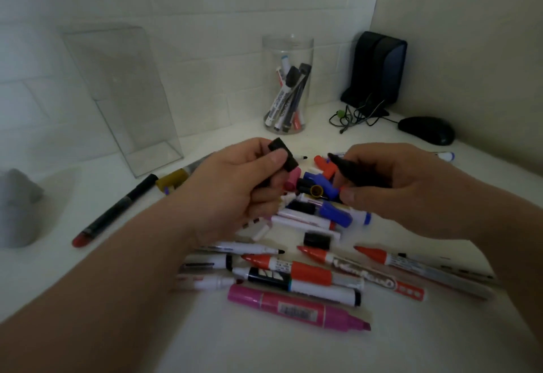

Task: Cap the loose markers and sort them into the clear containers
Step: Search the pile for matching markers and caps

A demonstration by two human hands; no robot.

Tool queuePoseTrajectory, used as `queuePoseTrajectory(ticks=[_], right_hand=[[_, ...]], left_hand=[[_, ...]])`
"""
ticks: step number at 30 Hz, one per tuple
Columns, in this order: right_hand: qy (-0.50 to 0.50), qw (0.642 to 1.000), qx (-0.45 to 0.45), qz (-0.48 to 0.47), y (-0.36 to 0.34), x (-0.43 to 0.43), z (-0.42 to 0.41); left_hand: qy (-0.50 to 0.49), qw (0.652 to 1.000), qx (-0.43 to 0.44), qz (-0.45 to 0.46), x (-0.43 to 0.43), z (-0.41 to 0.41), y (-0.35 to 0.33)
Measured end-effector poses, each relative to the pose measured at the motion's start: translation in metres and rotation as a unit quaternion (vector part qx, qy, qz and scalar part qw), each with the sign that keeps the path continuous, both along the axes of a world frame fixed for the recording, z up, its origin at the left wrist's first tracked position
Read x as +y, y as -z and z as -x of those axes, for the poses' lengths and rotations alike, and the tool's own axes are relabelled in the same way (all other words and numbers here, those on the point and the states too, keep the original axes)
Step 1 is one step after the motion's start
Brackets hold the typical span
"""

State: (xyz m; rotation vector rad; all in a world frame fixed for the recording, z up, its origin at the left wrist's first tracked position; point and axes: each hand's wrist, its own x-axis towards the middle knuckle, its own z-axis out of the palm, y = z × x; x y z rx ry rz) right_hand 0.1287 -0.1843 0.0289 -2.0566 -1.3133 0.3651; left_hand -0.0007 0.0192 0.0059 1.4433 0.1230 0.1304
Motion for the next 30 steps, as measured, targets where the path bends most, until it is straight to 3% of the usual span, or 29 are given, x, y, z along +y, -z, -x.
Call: queuePoseTrajectory(ticks=[3, 5, 7, 13, 20, 27, 30], right_hand=[[-0.009, 0.995, 0.092, -0.04, 0.004, 0.006, 0.007], [-0.036, 0.984, 0.171, -0.037, 0.006, 0.008, 0.012], [-0.049, 0.98, 0.19, -0.03, 0.007, 0.009, 0.017], [-0.002, 0.99, 0.129, -0.049, 0.001, 0.012, 0.024], [0.037, 0.996, 0.073, -0.029, -0.005, 0.011, 0.027], [0.044, 0.997, 0.057, -0.023, -0.006, 0.009, 0.025], [0.044, 0.999, 0.01, -0.024, -0.003, 0.009, 0.024]], left_hand=[[0.028, 0.973, -0.006, 0.228, -0.009, -0.005, 0.001], [0.042, 0.956, -0.011, 0.289, -0.009, -0.008, 0.002], [0.048, 0.95, -0.024, 0.308, -0.008, -0.008, 0.002], [0.063, 0.95, -0.058, 0.3, -0.006, -0.008, 0.004], [0.025, 0.972, -0.08, 0.217, -0.012, -0.007, 0.004], [0.032, 0.978, -0.096, 0.181, -0.015, -0.006, 0.004], [0.02, 0.994, -0.086, 0.069, -0.015, -0.005, 0.008]])
